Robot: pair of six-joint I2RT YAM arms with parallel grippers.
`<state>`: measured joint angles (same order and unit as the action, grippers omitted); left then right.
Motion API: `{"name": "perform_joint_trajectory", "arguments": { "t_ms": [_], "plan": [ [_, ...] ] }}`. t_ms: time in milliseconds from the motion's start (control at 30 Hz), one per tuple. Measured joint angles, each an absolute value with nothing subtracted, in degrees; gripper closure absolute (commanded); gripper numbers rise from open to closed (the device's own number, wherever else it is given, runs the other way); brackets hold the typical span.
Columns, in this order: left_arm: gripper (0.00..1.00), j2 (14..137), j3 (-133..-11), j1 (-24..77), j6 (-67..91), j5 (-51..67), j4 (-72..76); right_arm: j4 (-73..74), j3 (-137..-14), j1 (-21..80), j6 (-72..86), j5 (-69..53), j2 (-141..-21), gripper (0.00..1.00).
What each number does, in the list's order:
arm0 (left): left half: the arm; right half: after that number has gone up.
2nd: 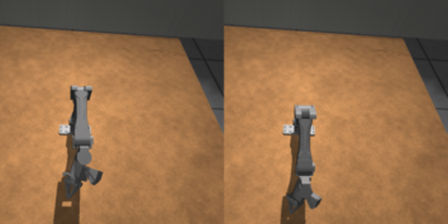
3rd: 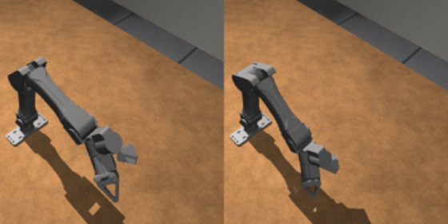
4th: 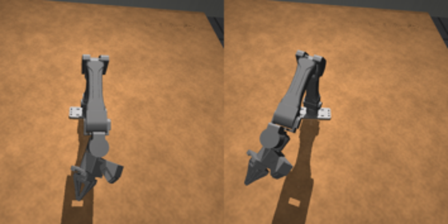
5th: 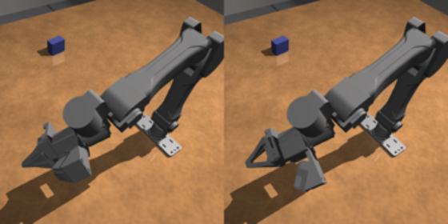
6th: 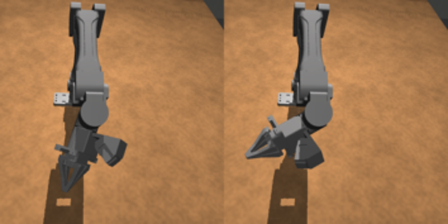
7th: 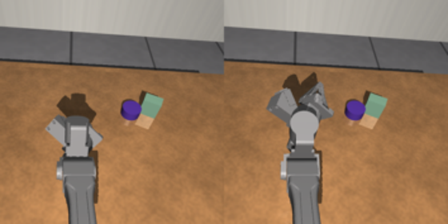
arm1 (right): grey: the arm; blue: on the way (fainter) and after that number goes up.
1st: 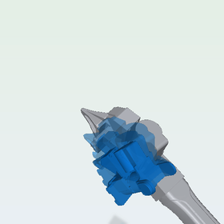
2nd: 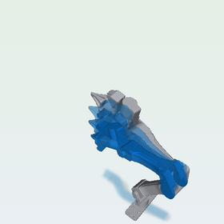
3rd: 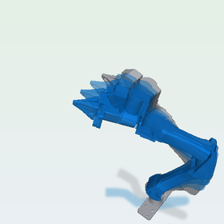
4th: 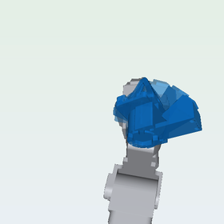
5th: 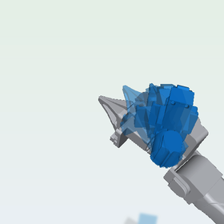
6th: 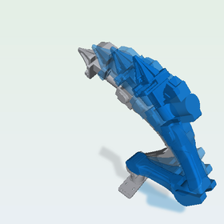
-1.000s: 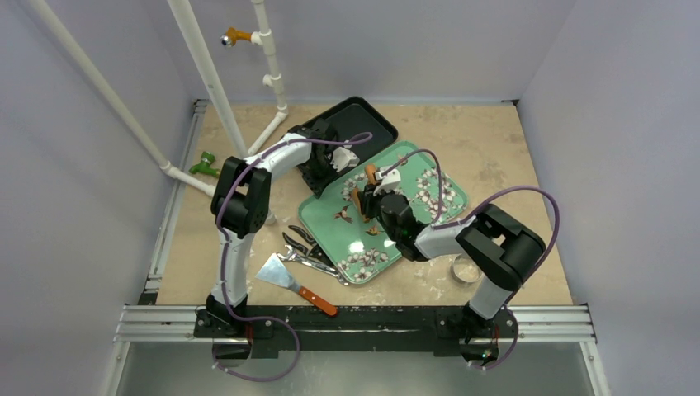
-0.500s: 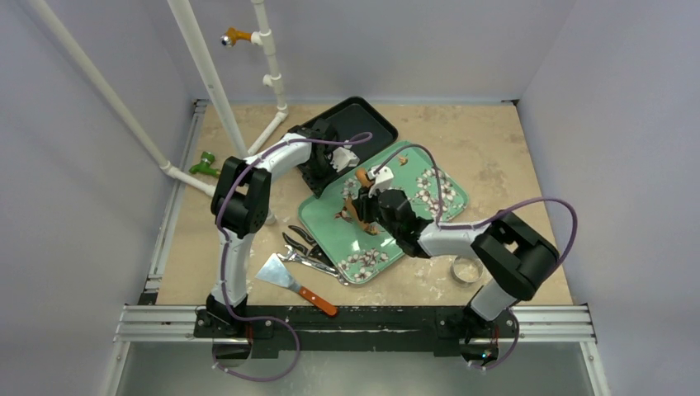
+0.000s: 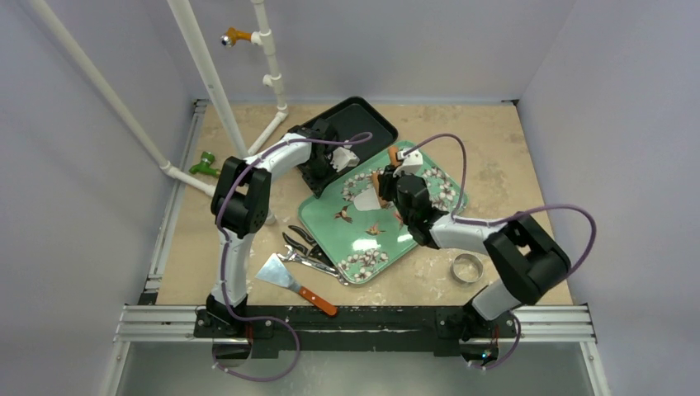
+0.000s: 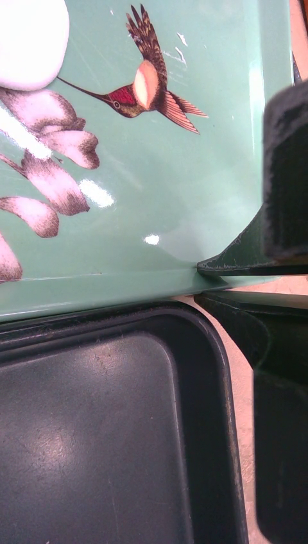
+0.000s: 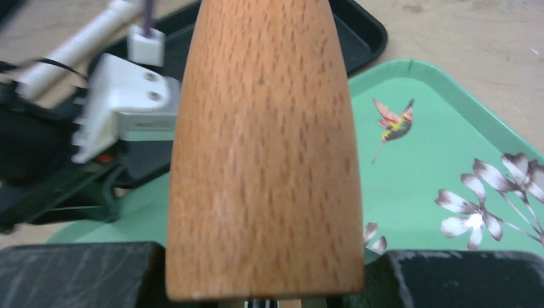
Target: Roll out the dumpling wrappers from the dough
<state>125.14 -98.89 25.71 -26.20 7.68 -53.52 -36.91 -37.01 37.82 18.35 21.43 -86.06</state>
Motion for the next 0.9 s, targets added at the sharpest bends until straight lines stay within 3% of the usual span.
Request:
{"name": "perform_joint_trajectory", "arguments": {
  "t_ms": [167,500,900],
  "plan": [
    [1.00,125.1,-98.9,25.7,-26.2,7.7,-53.5,-40.9,-37.1,38.6,18.0,28.7,-94.7,1.00],
    [1.00,125.1,-98.9,25.7,-26.3,7.7,-53.5,-34.3,-37.6,42.2,25.8,47.8,-94.1,1.00],
    [1.00,125.1,-98.9,25.7,-26.3,7.7,-53.5,-23.2,-38.6,42.0,31.5,55.7,-92.3,1.00]
  ]
}}
